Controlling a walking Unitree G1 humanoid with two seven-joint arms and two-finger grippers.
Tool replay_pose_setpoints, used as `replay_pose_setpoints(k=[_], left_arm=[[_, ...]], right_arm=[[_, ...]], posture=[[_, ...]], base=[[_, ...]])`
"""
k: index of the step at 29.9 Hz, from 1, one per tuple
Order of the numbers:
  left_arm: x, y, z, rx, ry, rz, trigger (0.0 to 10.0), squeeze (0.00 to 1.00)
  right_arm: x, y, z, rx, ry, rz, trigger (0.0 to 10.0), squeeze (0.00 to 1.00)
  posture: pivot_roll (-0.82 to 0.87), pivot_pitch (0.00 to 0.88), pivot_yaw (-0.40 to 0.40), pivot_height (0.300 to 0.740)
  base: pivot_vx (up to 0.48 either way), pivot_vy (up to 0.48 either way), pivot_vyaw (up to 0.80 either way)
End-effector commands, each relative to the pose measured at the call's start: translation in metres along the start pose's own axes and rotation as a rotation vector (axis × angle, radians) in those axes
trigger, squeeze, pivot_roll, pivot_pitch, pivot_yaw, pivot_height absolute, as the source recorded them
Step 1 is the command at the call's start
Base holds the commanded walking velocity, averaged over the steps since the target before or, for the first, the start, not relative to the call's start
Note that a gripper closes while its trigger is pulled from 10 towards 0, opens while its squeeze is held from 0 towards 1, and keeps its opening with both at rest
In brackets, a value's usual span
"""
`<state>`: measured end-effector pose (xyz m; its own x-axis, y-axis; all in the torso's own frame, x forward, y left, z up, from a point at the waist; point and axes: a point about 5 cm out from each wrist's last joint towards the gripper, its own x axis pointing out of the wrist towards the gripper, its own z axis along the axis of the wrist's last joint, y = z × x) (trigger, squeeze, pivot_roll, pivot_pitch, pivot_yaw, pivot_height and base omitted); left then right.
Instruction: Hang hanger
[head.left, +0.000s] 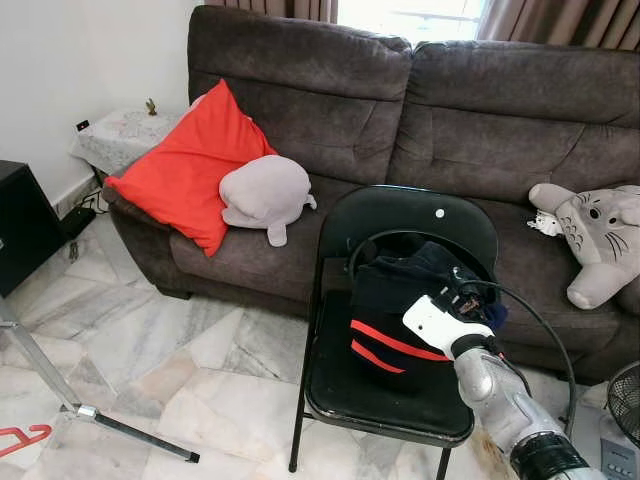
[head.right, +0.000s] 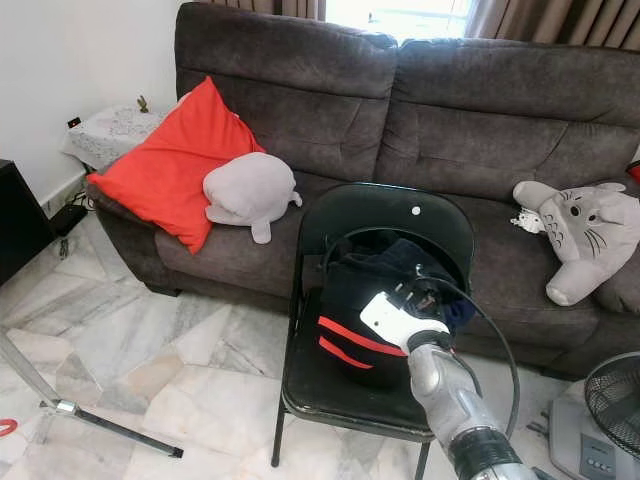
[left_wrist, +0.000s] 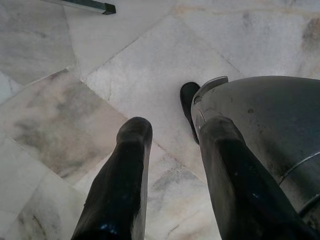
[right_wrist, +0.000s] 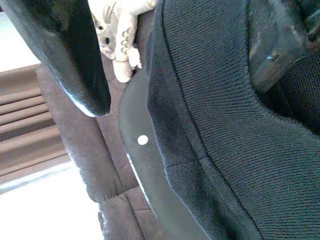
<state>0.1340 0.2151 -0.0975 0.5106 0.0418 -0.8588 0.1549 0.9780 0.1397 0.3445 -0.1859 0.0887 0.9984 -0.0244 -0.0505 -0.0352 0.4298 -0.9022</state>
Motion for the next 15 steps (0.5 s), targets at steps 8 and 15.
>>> replay_pose_setpoints(k=[8,15], left_arm=[[0.000,-0.003,-0.003,0.003,0.017,-0.017,10.0,0.00],[0.000,-0.003,-0.003,0.005,0.017,-0.018,10.0,0.00]], right_arm=[[0.004,-0.014,0.013,-0.067,-0.118,-0.106,10.0,0.00],[0.002,-0.007,0.006,-0.088,-0.093,-0.091,10.0,0.00]], posture=[[0.03,0.000,-0.013,0.740],[0.03,0.000,-0.012,0.740]], base=[[0.000,0.000,0.00],[0.000,0.000,0.00]])
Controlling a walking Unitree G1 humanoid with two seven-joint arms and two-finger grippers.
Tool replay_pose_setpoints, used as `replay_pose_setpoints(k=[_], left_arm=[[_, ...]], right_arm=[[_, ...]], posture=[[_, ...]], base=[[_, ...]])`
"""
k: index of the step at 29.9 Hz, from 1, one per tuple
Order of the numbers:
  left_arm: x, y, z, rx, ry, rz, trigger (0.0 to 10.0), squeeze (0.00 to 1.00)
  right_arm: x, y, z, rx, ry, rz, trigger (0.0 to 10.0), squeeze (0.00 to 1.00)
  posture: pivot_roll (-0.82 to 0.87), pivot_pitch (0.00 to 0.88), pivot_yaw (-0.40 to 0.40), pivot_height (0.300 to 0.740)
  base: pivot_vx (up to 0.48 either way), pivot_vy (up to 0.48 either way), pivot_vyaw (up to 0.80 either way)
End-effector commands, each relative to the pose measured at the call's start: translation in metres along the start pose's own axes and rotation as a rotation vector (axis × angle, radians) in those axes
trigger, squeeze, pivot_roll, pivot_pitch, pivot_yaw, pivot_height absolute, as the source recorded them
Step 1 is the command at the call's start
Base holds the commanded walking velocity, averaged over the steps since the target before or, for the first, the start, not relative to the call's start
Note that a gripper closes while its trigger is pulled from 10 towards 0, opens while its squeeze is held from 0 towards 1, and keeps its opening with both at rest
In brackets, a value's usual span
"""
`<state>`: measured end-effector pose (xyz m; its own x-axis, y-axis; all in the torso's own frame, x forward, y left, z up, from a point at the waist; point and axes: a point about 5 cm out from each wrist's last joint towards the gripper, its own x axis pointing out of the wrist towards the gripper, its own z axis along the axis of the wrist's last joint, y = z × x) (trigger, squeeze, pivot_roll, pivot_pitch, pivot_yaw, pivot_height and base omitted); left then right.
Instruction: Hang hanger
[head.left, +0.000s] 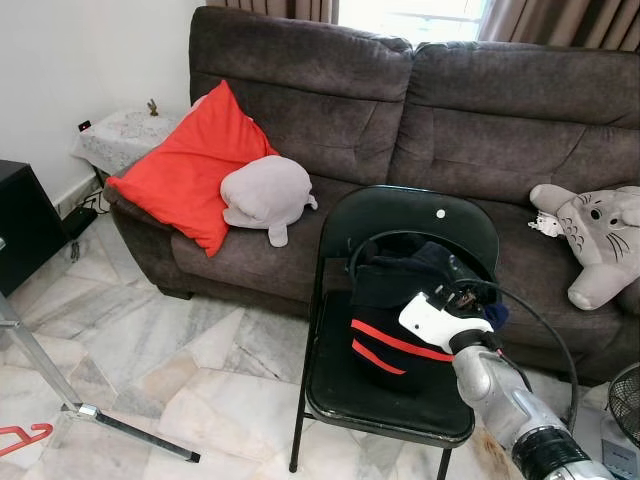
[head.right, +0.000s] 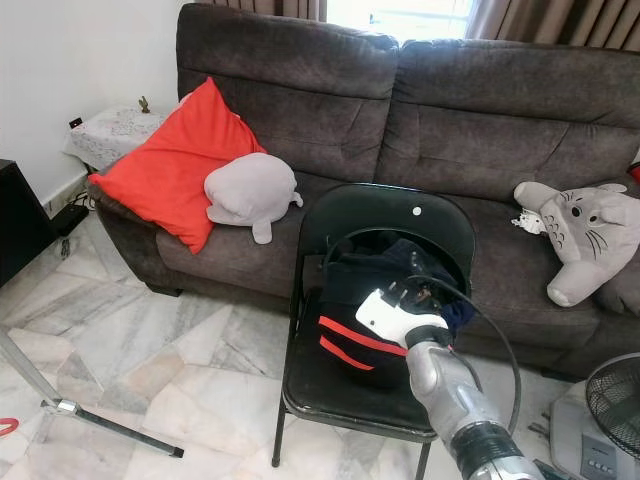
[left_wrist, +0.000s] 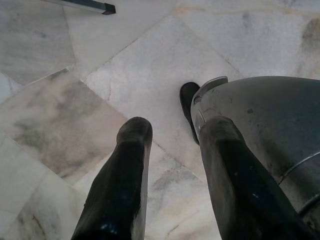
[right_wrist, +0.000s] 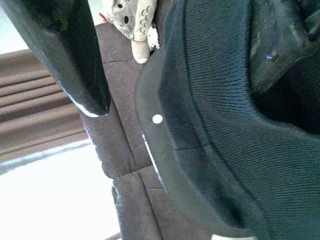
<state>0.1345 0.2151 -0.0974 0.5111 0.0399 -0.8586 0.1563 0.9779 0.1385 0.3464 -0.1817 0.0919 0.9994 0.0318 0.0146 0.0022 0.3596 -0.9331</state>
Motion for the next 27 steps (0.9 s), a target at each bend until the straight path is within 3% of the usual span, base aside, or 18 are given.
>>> replay_pose_setpoints(k=[1,5,10,15,18,24,27], left_arm=[[0.000,-0.003,-0.004,0.004,0.017,-0.017,10.0,0.00],[0.000,-0.003,-0.004,0.006,0.017,-0.016,10.0,0.00],[0.000,-0.003,-0.004,0.007,0.016,-0.015,10.0,0.00],[0.000,-0.003,-0.004,0.007,0.016,-0.016,10.0,0.00],[0.000,-0.003,-0.004,0.006,0.018,-0.017,10.0,0.00],[0.000,-0.003,-0.004,0.007,0.018,-0.019,10.0,0.00],[0.000,-0.003,-0.004,0.007,0.018,-0.018,10.0,0.00]], right_arm=[[0.001,-0.010,0.002,-0.016,-0.027,-0.096,10.0,0.00],[0.001,-0.026,0.013,-0.025,-0.118,-0.252,10.0,0.00],[0.000,-0.023,0.016,-0.012,-0.132,-0.263,10.0,0.00],[-0.002,-0.003,0.011,0.031,-0.080,-0.135,10.0,0.00],[-0.005,0.011,0.001,0.035,0.006,-0.033,10.0,0.00],[-0.006,0.016,-0.005,0.041,0.048,0.017,10.0,0.00],[-0.002,0.013,0.002,0.008,-0.022,0.015,10.0,0.00]], posture=[[0.04,0.000,-0.011,0.740],[0.04,0.000,-0.011,0.740],[0.04,0.000,-0.011,0.740],[0.04,0.000,-0.010,0.740],[0.04,0.000,-0.011,0.740],[0.04,0.000,-0.009,0.740],[0.04,0.000,-0.009,0.740]], base=[[0.000,0.000,0.00],[0.000,0.000,0.00],[0.000,0.000,0.00],[0.000,0.000,0.00],[0.000,0.000,0.00],[0.000,0.000,0.00],[0.000,0.000,0.00]])
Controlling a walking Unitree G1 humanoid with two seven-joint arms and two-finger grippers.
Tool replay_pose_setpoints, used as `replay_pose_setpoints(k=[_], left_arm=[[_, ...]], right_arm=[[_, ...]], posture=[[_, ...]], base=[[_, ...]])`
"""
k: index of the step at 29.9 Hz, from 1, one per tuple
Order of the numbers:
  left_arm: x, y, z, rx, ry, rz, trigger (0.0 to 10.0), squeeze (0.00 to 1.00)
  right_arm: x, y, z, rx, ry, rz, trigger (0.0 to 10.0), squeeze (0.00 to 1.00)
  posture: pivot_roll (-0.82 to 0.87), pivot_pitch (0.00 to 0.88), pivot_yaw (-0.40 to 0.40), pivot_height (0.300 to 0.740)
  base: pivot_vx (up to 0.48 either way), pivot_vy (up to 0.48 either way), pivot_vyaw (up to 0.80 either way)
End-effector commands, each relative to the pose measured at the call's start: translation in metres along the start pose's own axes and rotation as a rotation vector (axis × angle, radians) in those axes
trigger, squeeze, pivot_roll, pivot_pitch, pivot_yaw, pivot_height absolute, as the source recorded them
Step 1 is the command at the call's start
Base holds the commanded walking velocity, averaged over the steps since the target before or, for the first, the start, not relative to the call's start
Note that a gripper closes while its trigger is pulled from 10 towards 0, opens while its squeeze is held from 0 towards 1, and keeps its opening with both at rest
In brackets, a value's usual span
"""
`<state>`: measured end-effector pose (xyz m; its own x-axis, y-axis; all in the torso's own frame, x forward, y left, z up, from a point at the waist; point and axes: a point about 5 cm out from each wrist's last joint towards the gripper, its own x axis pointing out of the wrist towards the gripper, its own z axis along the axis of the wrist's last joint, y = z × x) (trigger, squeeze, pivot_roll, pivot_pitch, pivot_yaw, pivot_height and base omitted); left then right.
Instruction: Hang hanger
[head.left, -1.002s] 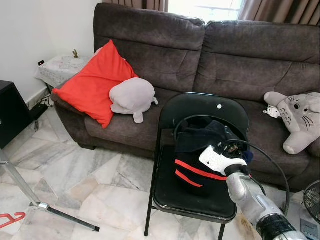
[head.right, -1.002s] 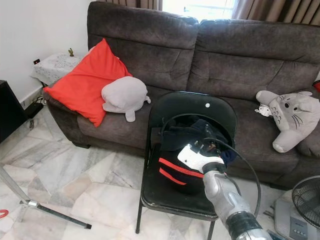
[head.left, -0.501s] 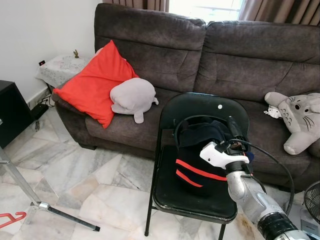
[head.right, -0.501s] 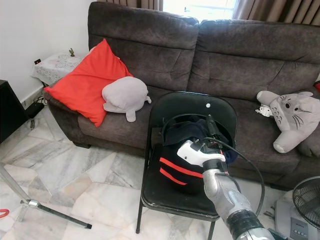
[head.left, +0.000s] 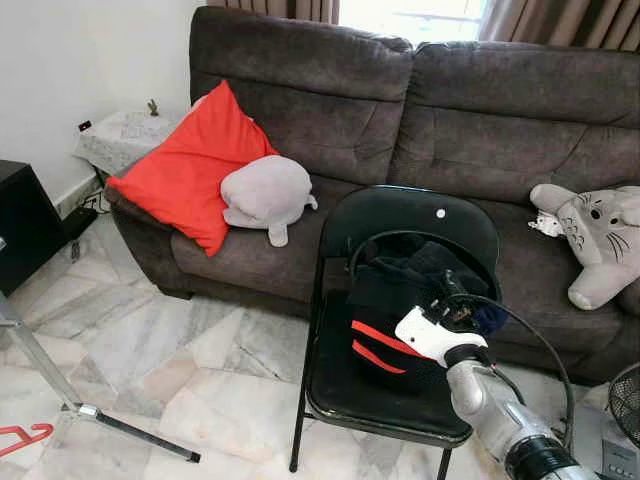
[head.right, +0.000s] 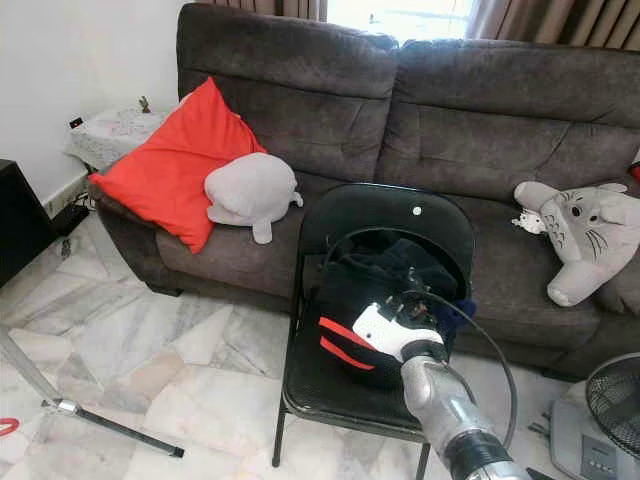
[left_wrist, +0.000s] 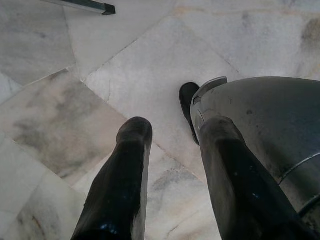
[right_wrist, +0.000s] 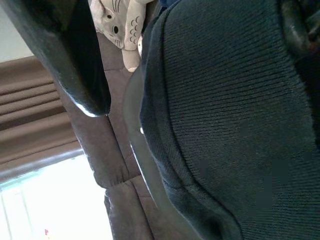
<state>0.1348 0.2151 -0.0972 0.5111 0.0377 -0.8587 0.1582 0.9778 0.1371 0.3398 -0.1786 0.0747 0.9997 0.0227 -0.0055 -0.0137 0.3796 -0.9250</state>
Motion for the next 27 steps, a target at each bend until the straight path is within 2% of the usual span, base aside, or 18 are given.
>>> replay_pose_setpoints(k=[1,2,6,11,16,22,27], left_arm=[[0.000,-0.003,-0.004,0.006,0.018,-0.016,10.0,0.00],[0.000,-0.003,-0.004,0.006,0.018,-0.015,10.0,0.00],[0.000,-0.003,-0.004,0.005,0.016,-0.013,10.0,0.00],[0.000,-0.003,-0.004,0.002,0.016,-0.013,10.0,0.00],[0.000,-0.003,-0.004,0.003,0.016,-0.012,10.0,0.00],[-0.001,-0.002,-0.004,0.000,0.013,-0.011,10.0,0.00],[-0.001,-0.002,-0.004,-0.003,0.010,-0.008,10.0,0.00]], right_arm=[[0.004,-0.004,0.005,-0.014,-0.038,0.000,10.0,0.00],[0.005,-0.006,0.010,-0.030,-0.079,-0.002,10.0,0.00],[0.008,-0.007,0.014,-0.068,-0.115,0.014,10.0,0.00],[0.011,-0.008,0.009,-0.140,-0.105,0.049,10.0,0.00],[0.014,-0.007,-0.001,-0.251,-0.055,0.109,10.0,0.00],[0.019,-0.016,-0.003,-0.270,-0.028,0.067,10.0,0.00],[0.023,-0.025,0.006,-0.272,-0.096,-0.005,10.0,0.00]], posture=[[0.04,0.000,-0.009,0.740],[0.04,0.000,-0.009,0.740],[0.04,0.000,-0.009,0.740],[0.04,0.000,-0.009,0.740],[0.04,0.000,-0.009,0.740],[0.05,0.000,-0.009,0.740],[0.05,0.000,-0.008,0.740]], base=[[0.000,0.000,0.00],[0.000,0.000,0.00],[0.000,0.000,0.00],[0.000,0.000,0.00],[0.000,0.000,0.00],[0.000,0.000,0.00],[0.000,0.000,0.00]])
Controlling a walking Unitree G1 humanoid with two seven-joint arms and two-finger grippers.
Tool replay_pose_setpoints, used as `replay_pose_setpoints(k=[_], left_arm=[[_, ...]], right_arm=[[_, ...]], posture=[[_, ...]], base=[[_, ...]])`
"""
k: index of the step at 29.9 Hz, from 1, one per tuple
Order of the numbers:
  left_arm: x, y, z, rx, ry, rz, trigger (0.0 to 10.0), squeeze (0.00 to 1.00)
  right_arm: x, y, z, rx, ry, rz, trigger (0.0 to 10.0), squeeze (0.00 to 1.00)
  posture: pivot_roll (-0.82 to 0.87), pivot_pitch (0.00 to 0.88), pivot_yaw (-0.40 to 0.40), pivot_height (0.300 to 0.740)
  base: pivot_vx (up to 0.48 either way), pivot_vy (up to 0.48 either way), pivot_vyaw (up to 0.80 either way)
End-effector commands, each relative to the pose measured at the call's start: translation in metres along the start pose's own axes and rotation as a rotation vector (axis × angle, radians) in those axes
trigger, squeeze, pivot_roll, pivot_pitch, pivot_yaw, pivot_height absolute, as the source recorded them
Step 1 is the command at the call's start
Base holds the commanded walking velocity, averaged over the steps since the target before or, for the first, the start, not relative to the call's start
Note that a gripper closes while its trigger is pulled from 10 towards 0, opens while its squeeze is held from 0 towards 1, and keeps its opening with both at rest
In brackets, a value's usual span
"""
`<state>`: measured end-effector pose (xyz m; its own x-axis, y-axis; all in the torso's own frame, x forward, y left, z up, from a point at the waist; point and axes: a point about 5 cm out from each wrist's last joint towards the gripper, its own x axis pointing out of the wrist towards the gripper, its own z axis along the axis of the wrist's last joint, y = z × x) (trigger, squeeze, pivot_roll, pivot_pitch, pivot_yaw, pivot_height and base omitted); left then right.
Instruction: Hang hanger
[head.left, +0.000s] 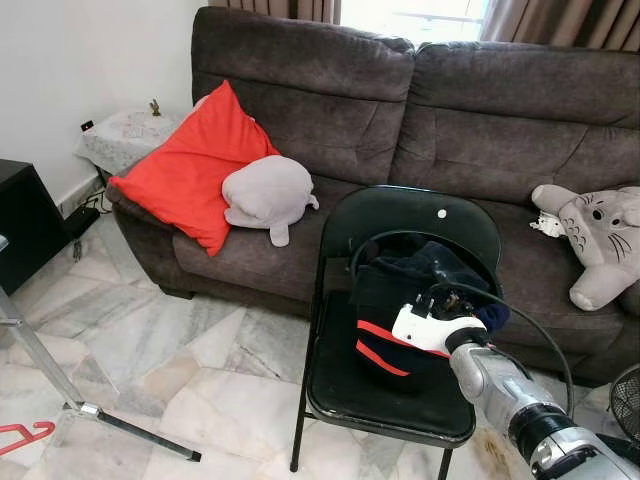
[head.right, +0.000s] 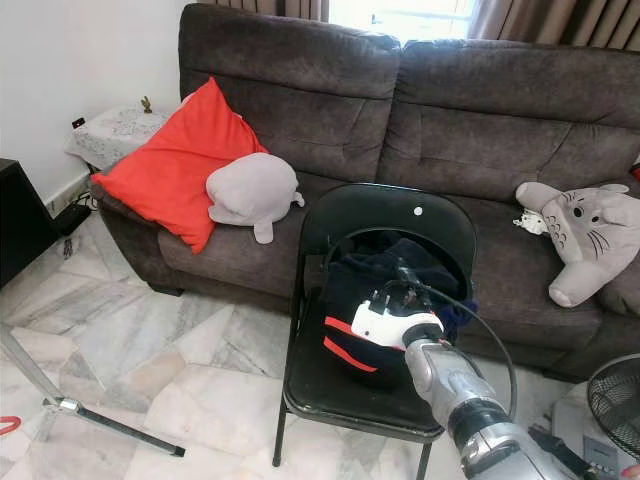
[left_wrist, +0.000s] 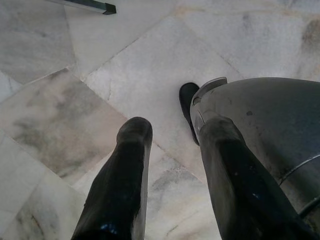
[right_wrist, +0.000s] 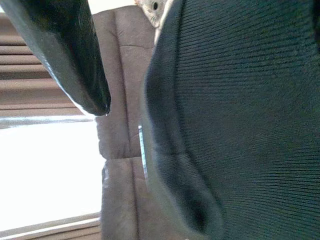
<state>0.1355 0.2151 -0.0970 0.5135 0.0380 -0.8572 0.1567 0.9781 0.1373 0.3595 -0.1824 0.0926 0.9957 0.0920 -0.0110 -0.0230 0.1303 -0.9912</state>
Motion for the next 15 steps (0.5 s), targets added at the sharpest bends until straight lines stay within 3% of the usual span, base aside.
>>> replay_pose_setpoints(k=[1,9,10,11,15], left_arm=[[-0.0009,-0.0023,-0.0048,-0.003,0.012,-0.008,10.0,0.00],[-0.0009,-0.0024,-0.0046,-0.003,0.010,-0.007,10.0,0.00],[-0.0009,-0.0025,-0.0046,-0.004,0.010,-0.007,10.0,0.00],[-0.0009,-0.0025,-0.0046,-0.003,0.010,-0.008,10.0,0.00],[-0.0008,-0.0024,-0.0043,-0.003,0.008,-0.007,10.0,0.00]], right_arm=[[0.0032,-0.0073,0.0022,-0.016,-0.035,-0.033,10.0,0.00],[0.0028,-0.0048,0.0011,-0.011,-0.039,-0.004,10.0,0.00],[0.0023,-0.0039,0.0001,-0.013,-0.036,0.002,1.7,0.00],[0.0021,-0.0037,-0.0001,-0.010,-0.037,0.003,0.0,0.00],[0.0013,-0.0026,0.0006,-0.003,-0.043,0.000,0.0,0.00]], posture=[[0.05,0.000,-0.009,0.740],[0.05,0.000,-0.009,0.740],[0.05,0.000,-0.009,0.740],[0.05,0.000,-0.009,0.740],[0.05,0.000,-0.009,0.740]], base=[[0.000,0.000,0.00],[0.000,0.000,0.00],[0.000,0.000,0.00],[0.000,0.000,0.00],[0.000,0.000,0.00]])
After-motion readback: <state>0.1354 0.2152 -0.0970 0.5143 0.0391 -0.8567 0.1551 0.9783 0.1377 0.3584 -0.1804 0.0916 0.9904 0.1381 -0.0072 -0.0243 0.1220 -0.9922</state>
